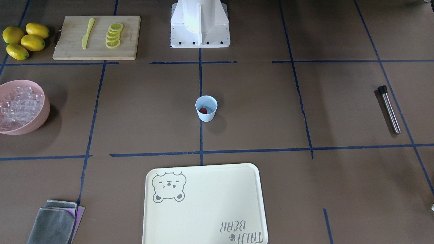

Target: Mash ice and strawberries in cup

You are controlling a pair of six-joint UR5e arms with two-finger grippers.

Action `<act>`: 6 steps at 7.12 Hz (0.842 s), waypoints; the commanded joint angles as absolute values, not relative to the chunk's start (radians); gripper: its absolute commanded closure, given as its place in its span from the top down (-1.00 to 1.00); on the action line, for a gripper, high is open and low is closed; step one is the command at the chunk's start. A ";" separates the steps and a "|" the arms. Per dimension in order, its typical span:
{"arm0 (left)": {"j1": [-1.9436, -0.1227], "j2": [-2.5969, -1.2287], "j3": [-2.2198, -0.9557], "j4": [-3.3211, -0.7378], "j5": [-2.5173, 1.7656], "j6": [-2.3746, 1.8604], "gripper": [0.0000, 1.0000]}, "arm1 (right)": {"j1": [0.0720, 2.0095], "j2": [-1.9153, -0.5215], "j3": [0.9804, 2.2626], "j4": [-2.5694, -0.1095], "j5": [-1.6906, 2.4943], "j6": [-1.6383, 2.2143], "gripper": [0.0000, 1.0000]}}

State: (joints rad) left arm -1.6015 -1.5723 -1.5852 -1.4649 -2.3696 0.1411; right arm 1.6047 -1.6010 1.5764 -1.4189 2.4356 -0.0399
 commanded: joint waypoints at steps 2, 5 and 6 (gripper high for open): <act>-1.601 -1.575 -1.577 -1.465 -2.370 0.141 1.00 | 1.615 -1.597 1.583 -1.419 2.437 -0.041 0.99; -1.600 -1.582 -1.565 -1.466 -2.370 0.141 1.00 | 1.617 -1.597 1.591 -1.417 2.437 -0.041 0.99; -1.600 -1.582 -1.565 -1.466 -2.370 0.141 1.00 | 1.617 -1.597 1.591 -1.417 2.437 -0.041 0.99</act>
State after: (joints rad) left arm -1.6000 -1.5807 -1.5657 -1.4664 -2.3700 0.1411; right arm 1.6161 -1.5970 1.5882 -1.4180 2.4375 -0.0414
